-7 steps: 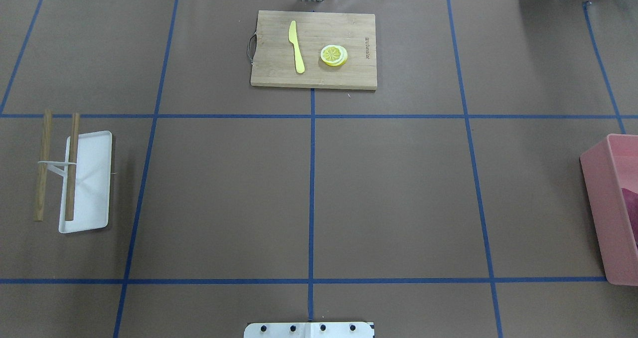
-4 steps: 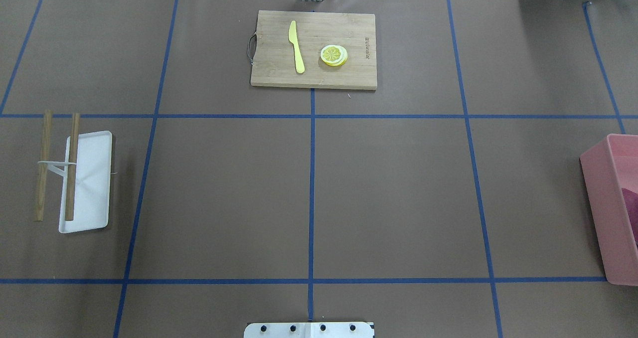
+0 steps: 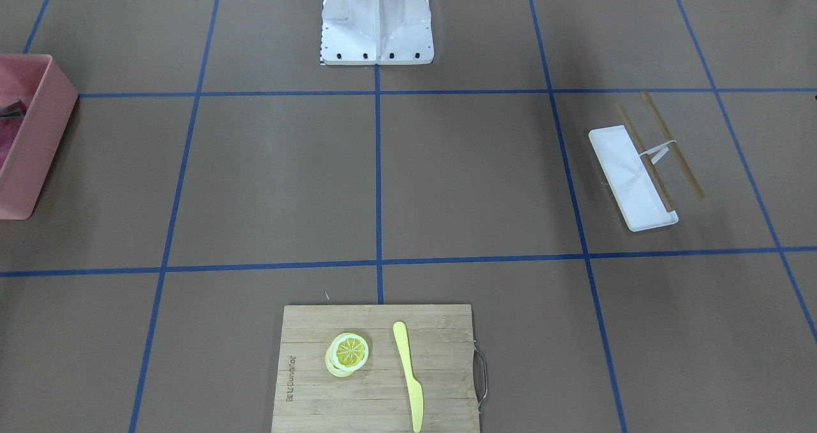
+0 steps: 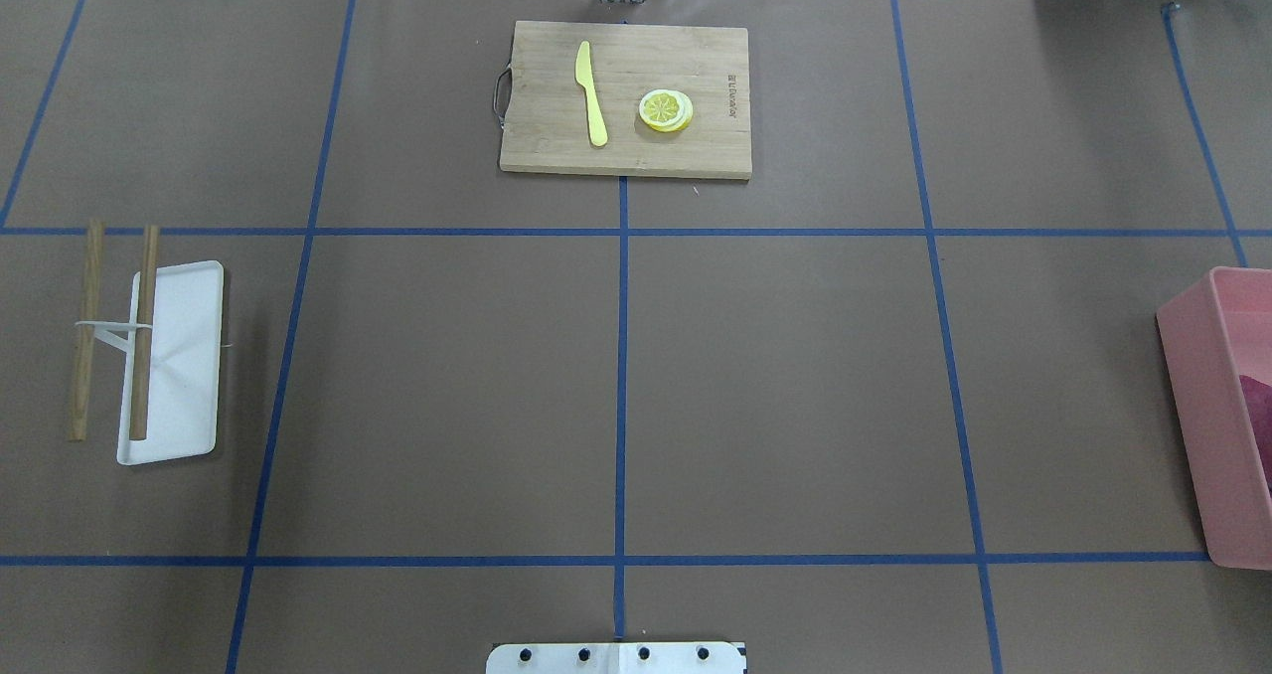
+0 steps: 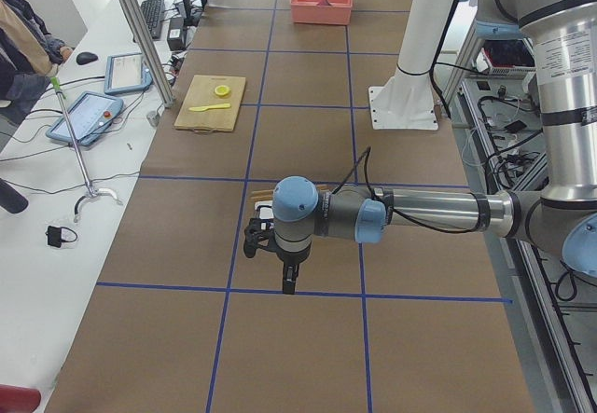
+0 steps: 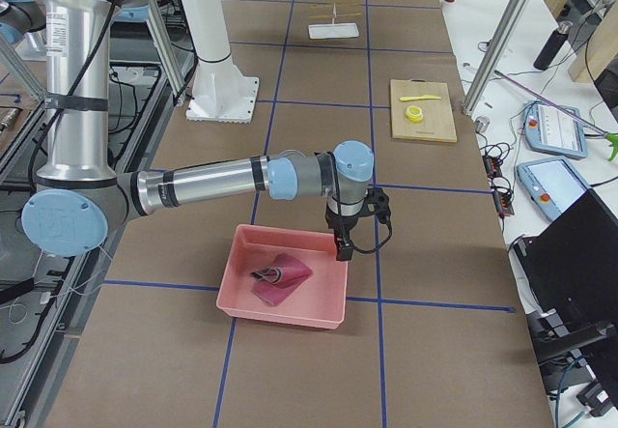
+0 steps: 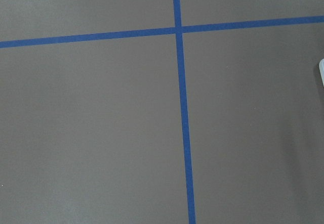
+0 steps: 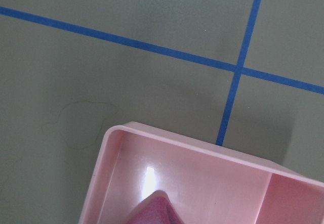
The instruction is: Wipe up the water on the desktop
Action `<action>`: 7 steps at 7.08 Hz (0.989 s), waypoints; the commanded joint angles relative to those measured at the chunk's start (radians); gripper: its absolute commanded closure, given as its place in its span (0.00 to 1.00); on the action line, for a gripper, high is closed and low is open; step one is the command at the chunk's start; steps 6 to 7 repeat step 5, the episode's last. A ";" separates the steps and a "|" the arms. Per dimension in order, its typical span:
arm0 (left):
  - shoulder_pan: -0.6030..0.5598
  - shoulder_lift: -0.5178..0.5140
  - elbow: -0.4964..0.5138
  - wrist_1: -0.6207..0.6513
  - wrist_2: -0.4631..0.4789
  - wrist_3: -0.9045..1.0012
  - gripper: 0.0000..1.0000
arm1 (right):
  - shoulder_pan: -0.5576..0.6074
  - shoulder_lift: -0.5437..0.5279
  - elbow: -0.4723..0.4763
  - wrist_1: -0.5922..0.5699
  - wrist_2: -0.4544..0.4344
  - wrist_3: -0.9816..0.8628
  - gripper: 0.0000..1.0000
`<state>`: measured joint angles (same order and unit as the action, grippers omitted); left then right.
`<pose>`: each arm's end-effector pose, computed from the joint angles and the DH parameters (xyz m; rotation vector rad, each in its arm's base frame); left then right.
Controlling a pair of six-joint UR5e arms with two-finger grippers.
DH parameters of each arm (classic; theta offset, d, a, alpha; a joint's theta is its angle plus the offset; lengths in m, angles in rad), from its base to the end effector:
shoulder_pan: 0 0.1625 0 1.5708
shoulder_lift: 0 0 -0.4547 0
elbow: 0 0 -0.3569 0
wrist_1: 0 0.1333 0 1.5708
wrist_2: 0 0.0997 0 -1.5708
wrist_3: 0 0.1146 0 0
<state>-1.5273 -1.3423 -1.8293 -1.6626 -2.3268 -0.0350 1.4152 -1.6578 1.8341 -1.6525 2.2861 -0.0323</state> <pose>-0.0389 -0.3649 0.6653 0.0862 0.7590 0.0541 -0.0075 -0.4232 0.6296 0.0464 -0.7204 -0.2135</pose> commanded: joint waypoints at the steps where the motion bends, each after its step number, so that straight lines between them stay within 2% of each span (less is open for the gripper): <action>1: 0.000 -0.026 0.009 0.000 0.003 0.000 0.02 | 0.060 -0.037 -0.001 -0.001 0.000 0.000 0.00; 7: 0.000 -0.020 0.012 -0.002 -0.002 0.000 0.02 | 0.073 -0.065 0.007 0.000 0.007 -0.001 0.00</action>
